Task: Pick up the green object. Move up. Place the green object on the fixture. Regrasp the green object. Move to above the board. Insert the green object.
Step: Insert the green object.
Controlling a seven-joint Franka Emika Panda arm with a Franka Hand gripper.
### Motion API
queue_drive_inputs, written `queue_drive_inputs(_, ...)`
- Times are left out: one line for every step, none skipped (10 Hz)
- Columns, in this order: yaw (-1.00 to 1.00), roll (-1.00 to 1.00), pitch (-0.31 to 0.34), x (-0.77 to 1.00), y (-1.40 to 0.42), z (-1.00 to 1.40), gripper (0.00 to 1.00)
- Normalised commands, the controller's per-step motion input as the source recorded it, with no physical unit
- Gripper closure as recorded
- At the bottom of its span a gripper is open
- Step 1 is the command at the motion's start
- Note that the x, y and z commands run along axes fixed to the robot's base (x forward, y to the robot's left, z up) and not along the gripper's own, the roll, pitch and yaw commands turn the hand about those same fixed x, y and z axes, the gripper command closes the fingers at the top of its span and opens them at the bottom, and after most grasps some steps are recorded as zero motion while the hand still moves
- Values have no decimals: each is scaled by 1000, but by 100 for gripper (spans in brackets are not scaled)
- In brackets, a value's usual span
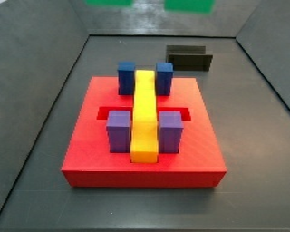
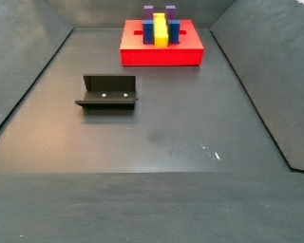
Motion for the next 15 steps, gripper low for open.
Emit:
queue_drive_inputs(60, -103, -60, 220, -291, -877, 100)
queue_drive_inputs(117, -110, -67, 211, -263, -866, 100)
queue_drive_inputs(129, -61, -59, 0, -203, -934, 100)
queue_drive_inputs(163, -26, -70, -60, -191, -949, 100)
queue_drive_inputs(297, -19, -193, -226, -157, -766, 100)
queue_drive_inputs(417, -49, -323, -263, -80, -497, 100)
queue_drive_inputs(331, 0, -314, -360, -166, -523, 100)
queue_drive_inputs(191, 33, -160, -277, -214, -214, 100)
queue_drive_inputs(129, 0, -124, -80, -160, -117, 100)
queue_drive_inputs(14, 0, -159, 9, -94, -163, 100)
queue_drive_inputs(0, 0, -216, 194, 0, -211, 100)
queue_drive_inputs(0, 0, -196, 197, 0, -211, 100)
queue_drive_inputs(0, 39, -167, 26, 0, -234, 100)
queue_drive_inputs(-26, 184, -89, -100, 0, -194, 100)
queue_drive_inputs(0, 229, -66, -237, 0, -191, 100)
